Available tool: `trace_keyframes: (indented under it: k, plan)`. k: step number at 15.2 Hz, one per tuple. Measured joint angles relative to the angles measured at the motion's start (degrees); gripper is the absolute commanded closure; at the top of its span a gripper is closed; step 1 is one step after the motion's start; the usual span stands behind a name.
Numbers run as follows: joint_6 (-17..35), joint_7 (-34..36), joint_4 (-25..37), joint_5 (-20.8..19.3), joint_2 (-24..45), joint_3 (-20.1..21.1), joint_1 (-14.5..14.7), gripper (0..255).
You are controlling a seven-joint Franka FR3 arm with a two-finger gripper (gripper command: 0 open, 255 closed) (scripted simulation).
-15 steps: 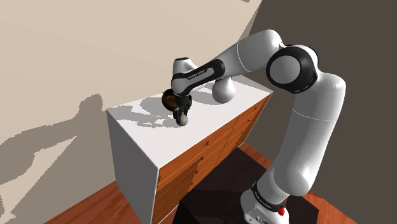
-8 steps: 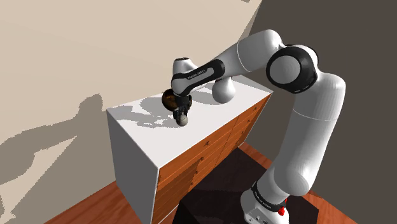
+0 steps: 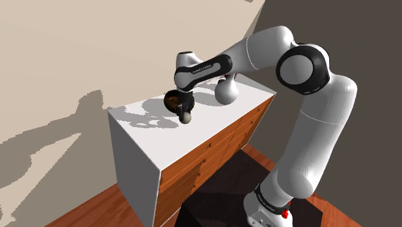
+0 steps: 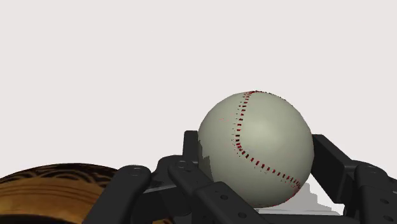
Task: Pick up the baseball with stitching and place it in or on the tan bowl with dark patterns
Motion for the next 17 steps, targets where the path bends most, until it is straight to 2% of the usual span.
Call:
trace_keyframes:
  k: [17]
  plan:
    - [-11.73, -0.66, 6.02, 0.2, -5.74, 0.05, 0.07, 255]
